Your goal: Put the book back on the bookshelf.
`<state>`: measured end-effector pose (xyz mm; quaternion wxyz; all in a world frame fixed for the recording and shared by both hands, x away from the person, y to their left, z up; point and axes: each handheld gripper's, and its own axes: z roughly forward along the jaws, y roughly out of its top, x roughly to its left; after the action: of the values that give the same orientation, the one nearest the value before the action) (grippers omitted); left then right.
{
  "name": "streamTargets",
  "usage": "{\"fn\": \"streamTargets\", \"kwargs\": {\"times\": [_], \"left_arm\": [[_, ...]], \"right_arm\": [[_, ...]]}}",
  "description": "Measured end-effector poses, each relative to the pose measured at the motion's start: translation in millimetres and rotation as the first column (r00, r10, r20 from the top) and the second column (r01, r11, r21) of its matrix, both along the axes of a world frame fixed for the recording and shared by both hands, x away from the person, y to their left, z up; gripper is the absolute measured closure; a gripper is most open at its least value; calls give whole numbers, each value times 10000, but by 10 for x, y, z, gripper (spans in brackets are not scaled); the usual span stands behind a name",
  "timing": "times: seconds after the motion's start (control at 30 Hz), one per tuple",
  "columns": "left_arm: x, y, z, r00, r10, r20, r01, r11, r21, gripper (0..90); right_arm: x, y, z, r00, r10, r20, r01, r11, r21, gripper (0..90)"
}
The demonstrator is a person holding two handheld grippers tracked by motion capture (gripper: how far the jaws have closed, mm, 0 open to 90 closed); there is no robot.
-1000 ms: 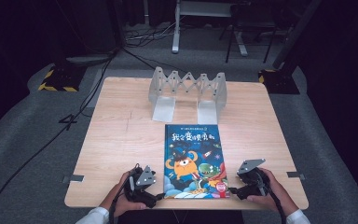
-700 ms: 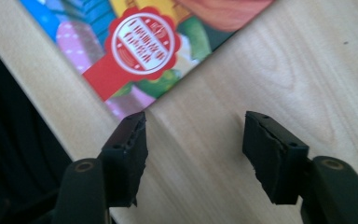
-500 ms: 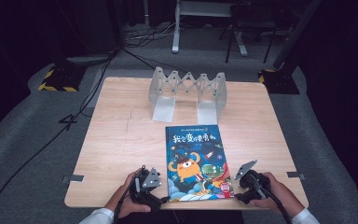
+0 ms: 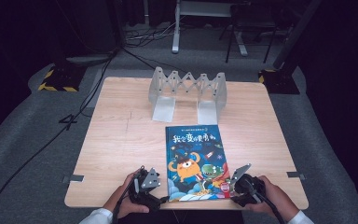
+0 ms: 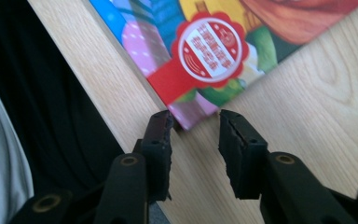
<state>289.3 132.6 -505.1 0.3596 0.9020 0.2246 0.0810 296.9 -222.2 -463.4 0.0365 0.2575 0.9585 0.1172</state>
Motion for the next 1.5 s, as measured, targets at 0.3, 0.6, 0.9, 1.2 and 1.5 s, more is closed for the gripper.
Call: {"fn": "streamTargets", "kwargs": {"times": [0.3, 0.6, 0.9, 1.2, 1.5], "left_arm": [[16, 9, 0, 9999, -108, -11, 107, 9999, -52, 140], [33, 66, 2, 10000, 63, -26, -63, 10000, -77, 145], [52, 105, 3, 9997, 231, 24, -231, 9997, -22, 148], [72, 141, 1, 9992, 402, 33, -402, 9992, -61, 148], [72, 140, 0, 9991, 412, 33, -412, 9991, -66, 148]], "right_arm": [[-40, -29, -21, 9994, -116, 337, 94, 9979, 633, 658], [-108, -125, -98, 9947, -599, 832, 385, 9705, 2382, 645], [3, -212, -100, 9971, -552, 527, 256, 8927, 4499, 392], [209, -353, 35, 9986, -410, -321, 521, 7787, 6252, 325], [469, -235, 115, 9975, -711, 30, 511, 7461, 6639, 325]]}}
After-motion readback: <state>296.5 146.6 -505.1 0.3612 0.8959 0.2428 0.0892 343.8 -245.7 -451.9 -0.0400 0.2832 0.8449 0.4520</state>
